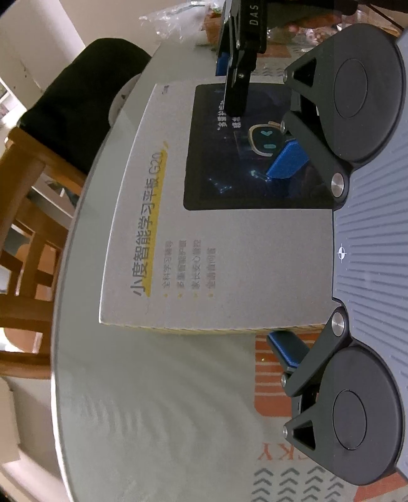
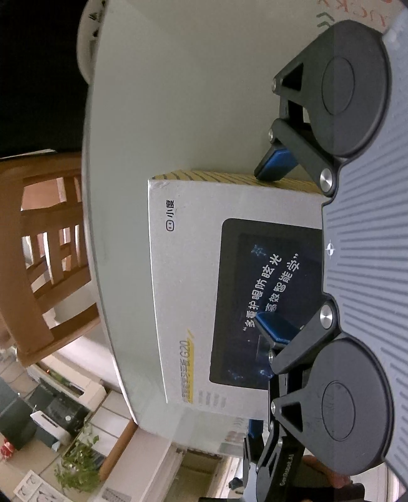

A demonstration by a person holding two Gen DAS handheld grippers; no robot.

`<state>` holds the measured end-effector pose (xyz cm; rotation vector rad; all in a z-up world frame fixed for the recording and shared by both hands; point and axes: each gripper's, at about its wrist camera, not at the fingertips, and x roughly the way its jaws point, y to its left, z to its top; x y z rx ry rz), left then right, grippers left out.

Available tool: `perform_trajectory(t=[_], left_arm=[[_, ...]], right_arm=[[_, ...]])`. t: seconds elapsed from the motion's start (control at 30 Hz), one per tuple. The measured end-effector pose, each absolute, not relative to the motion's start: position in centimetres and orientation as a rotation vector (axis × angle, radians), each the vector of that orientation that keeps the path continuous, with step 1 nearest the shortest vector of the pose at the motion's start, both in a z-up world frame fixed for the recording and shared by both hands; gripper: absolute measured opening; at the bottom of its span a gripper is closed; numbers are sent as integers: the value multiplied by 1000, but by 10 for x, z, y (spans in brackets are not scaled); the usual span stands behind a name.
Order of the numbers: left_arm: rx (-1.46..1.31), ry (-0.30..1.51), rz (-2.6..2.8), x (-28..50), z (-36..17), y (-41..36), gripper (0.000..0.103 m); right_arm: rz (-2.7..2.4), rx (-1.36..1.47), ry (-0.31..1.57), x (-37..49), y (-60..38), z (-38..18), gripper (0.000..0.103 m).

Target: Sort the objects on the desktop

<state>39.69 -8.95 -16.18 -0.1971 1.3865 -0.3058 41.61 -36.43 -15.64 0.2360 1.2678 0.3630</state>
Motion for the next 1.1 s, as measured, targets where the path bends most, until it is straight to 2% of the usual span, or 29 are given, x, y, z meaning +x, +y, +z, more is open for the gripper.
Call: perform_trajectory(t=[0.4, 1.1], left_arm=[[-159, 1308, -285, 356, -111, -74, 103], [-163, 1253, -217, 205, -60, 3, 103]], right_arm=[[340, 251, 1231, 374, -346, -112, 103], [406, 216, 1217, 248, -270, -59, 103]])
